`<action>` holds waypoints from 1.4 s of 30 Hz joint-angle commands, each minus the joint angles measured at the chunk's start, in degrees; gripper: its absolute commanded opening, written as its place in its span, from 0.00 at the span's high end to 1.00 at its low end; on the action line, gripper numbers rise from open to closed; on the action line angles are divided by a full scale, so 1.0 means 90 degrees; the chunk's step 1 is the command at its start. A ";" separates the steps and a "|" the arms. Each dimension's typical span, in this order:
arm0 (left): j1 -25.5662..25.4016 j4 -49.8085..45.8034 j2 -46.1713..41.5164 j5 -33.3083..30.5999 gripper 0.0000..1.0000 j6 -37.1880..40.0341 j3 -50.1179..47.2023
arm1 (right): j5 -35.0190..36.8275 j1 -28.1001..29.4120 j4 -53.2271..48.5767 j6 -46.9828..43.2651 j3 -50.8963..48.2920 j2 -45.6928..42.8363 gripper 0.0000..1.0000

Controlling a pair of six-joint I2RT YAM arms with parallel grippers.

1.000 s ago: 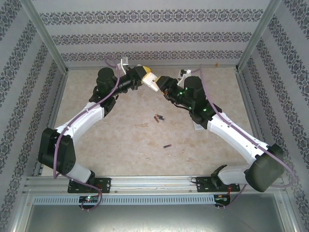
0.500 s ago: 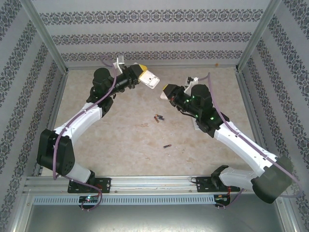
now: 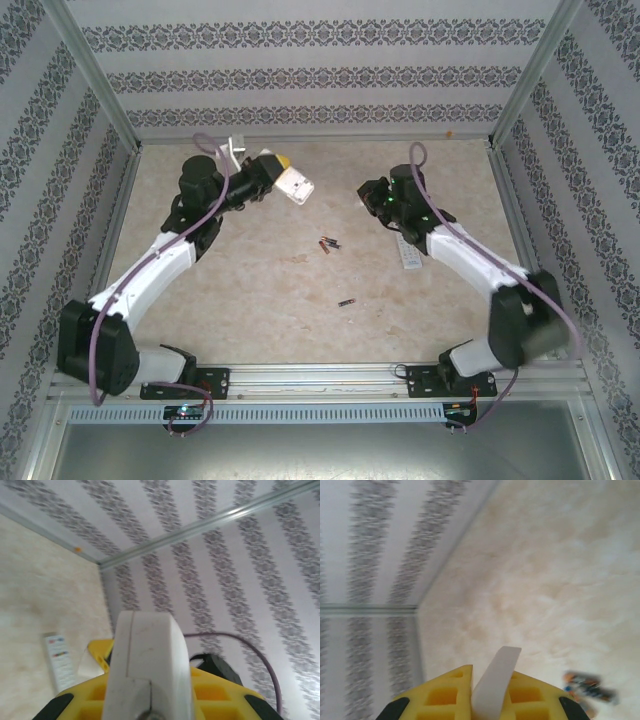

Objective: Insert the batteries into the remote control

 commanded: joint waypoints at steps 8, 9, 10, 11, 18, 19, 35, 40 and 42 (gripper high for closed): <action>0.0019 0.0886 -0.0785 -0.2703 0.95 0.0271 -0.2713 | -0.0200 -0.0149 0.0004 -0.0714 0.1683 0.2947 0.93; 0.0020 0.0817 -0.0715 -0.2658 0.95 0.0321 -0.2727 | -0.0259 -0.0140 -0.0044 -0.0678 0.1787 0.3136 0.93; 0.0017 0.0801 -0.0653 -0.2616 0.95 0.0367 -0.2748 | -0.0336 -0.0118 -0.0040 -0.0651 0.1831 0.3313 0.93; 0.0017 0.0854 -0.0586 -0.2595 0.95 0.0381 -0.2800 | -0.0363 -0.0105 -0.0021 -0.0643 0.1829 0.3410 0.93; 0.0019 0.2044 -0.0279 -0.3133 0.95 -0.0025 -0.3718 | -0.0238 -0.0281 -0.0025 -0.0458 0.0915 0.3148 0.76; 0.0011 0.2037 -0.0269 -0.3166 0.95 -0.0001 -0.3745 | -0.0180 -0.0340 -0.0107 -0.0447 0.0695 0.2969 0.69; -0.0609 0.3317 0.1489 -0.5264 0.80 -0.0535 -0.3962 | 0.0572 -0.0621 -0.2401 -0.1486 -0.0147 -0.0542 0.30; -0.0913 0.4155 0.2299 -0.5564 0.71 -0.0806 -0.4068 | 0.0456 -0.0628 -0.2569 -0.1327 -0.0246 -0.1052 0.29; -0.0926 0.4333 0.2352 -0.5689 0.67 -0.0926 -0.4257 | 0.0427 -0.0627 -0.2565 -0.1285 -0.0213 -0.1145 0.28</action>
